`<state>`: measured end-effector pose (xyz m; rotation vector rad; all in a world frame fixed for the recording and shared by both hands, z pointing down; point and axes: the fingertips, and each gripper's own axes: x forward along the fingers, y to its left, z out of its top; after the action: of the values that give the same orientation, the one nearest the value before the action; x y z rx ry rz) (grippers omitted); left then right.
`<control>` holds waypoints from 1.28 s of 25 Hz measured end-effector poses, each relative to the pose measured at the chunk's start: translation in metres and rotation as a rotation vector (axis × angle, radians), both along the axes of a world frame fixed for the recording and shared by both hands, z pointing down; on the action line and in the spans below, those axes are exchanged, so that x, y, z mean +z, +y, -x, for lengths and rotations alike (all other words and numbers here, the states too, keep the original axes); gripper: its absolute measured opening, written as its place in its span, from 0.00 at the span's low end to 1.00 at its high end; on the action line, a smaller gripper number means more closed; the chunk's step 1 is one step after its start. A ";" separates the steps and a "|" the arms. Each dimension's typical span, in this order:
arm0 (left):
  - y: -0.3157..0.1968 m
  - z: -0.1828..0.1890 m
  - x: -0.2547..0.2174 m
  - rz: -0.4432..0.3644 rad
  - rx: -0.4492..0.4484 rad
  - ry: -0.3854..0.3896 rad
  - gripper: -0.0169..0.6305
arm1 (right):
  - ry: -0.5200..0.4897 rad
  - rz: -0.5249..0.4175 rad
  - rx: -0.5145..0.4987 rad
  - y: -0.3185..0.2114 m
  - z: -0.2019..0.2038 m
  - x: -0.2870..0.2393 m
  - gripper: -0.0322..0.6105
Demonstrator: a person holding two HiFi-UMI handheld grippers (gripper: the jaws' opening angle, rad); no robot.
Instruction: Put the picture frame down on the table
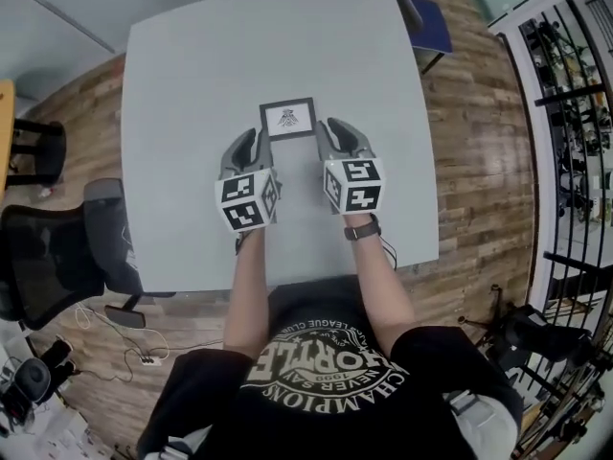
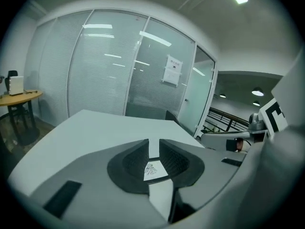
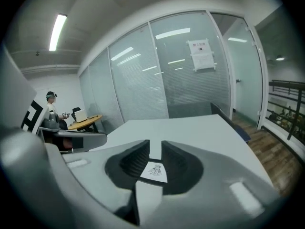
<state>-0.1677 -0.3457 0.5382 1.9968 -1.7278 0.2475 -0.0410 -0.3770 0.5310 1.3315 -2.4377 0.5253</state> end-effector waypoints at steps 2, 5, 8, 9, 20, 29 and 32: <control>0.014 -0.005 -0.026 -0.052 0.007 -0.005 0.14 | -0.010 -0.058 0.003 0.014 -0.005 -0.027 0.16; 0.034 -0.014 -0.064 -0.126 0.025 -0.020 0.13 | -0.023 -0.144 0.017 0.033 -0.014 -0.065 0.10; 0.056 -0.018 -0.097 -0.197 0.036 -0.036 0.09 | -0.038 -0.211 0.032 0.053 -0.019 -0.097 0.09; 0.064 -0.018 -0.108 -0.220 0.035 -0.041 0.08 | -0.043 -0.232 0.036 0.060 -0.019 -0.107 0.07; 0.127 -0.029 -0.188 -0.412 0.059 -0.061 0.04 | -0.085 -0.398 0.020 0.122 -0.029 -0.176 0.05; 0.138 -0.033 -0.193 -0.416 0.064 -0.092 0.04 | -0.075 -0.428 0.054 0.133 -0.043 -0.187 0.05; 0.141 -0.040 -0.196 -0.426 0.073 -0.085 0.04 | -0.069 -0.431 0.066 0.134 -0.050 -0.189 0.05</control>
<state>-0.1275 -0.2047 0.3421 2.3813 -1.8850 -0.0165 0.0088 -0.2429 0.3420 1.5802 -2.6718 0.0555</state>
